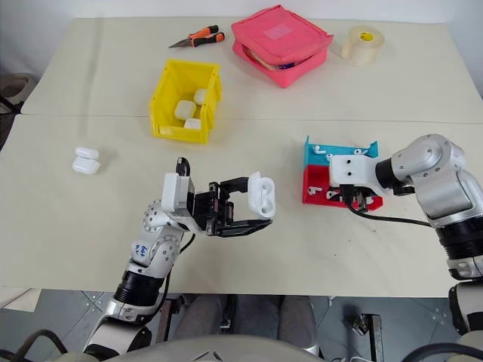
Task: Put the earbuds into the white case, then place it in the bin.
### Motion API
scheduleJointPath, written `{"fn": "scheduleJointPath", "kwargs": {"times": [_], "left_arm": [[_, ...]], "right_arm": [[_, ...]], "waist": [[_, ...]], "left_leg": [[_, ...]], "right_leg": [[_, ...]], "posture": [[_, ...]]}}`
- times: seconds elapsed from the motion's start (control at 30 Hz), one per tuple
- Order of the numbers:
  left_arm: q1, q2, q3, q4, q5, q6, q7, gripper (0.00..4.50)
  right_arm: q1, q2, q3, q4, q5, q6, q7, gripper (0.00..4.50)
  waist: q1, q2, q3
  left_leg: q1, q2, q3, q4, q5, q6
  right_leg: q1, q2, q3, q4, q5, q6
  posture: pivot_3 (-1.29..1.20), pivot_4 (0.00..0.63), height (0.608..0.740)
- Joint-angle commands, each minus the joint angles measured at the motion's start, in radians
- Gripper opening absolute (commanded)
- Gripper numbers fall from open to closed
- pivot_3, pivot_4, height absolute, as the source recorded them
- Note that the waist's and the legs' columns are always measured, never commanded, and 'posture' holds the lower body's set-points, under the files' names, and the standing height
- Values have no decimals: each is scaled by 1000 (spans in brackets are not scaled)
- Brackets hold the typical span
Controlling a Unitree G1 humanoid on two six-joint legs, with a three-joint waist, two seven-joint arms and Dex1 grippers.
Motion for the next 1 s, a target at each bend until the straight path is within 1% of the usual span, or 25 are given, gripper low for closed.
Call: {"fn": "scheduleJointPath", "kwargs": {"times": [0.03,0.13,0.2,0.3,0.4,0.47,0.53,0.6,0.67,0.73,0.87,1.0], "left_arm": [[-29,-6,6,7,-18,-8,-7,2767],[-42,-8,10,23,-25,-9,-19,2767],[-49,-8,13,30,-37,1,-28,2767],[-59,-5,22,34,-68,51,-32,2767],[-66,-4,31,40,-92,76,-48,2767],[-72,-6,29,44,-92,84,-51,2767],[-78,-9,30,54,-103,94,-66,2767],[-81,-5,33,58,-111,99,-83,2767],[-84,-2,33,56,-111,115,-84,2767],[-83,3,36,44,-118,137,-80,2767],[-81,14,37,23,-129,183,-75,2767],[-86,19,40,14,-131,216,-71,2767]], "right_arm": [[90,-28,-158,-110,109,66,-34,519],[222,2,-318,-221,223,122,-90,519],[321,55,-427,-308,305,145,-143,519],[434,154,-552,-437,438,188,-222,519],[494,282,-646,-547,591,217,-327,519],[510,330,-671,-602,661,271,-407,519],[509,430,-686,-669,773,261,-505,519],[507,505,-690,-719,854,251,-581,519],[500,559,-669,-764,944,271,-664,519],[488,597,-620,-806,995,278,-730,519],[472,650,-503,-852,1038,268,-791,519],[491,667,-432,-839,1037,242,-779,519]], "waist": [[5,0,0],[6,0,0],[3,0,0],[2,0,0],[0,0,0],[1,0,0],[1,0,0],[0,0,0],[-1,0,0],[-1,0,0],[-3,1,0],[-1,1,0]], "left_leg": [[0,0,0,0,0,0],[-1,-1,-1,0,0,0],[-1,-1,-1,0,0,0],[-1,0,-1,0,0,0],[0,0,0,1,0,0],[1,0,0,1,0,0],[1,0,0,1,0,0],[1,0,-1,0,0,0],[1,0,0,0,0,0],[1,0,0,0,0,0],[2,0,0,0,0,0],[1,-1,-1,0,0,0]], "right_leg": [[0,0,0,0,0,0],[0,-1,-1,0,0,0],[0,0,-1,0,0,0],[0,0,-2,0,0,0],[0,0,0,2,0,0],[1,0,0,2,0,0],[1,0,1,3,0,0],[1,1,0,2,0,0],[0,1,1,2,0,0],[1,1,1,3,0,0],[0,1,1,3,0,0],[0,1,1,3,0,0]], "posture": [[0,150,740],[0,150,740],[0,150,740],[0,150,740],[0,150,740],[0,150,740],[0,150,740],[0,150,740],[0,150,740],[0,150,740],[0,150,740],[0,150,740]]}}
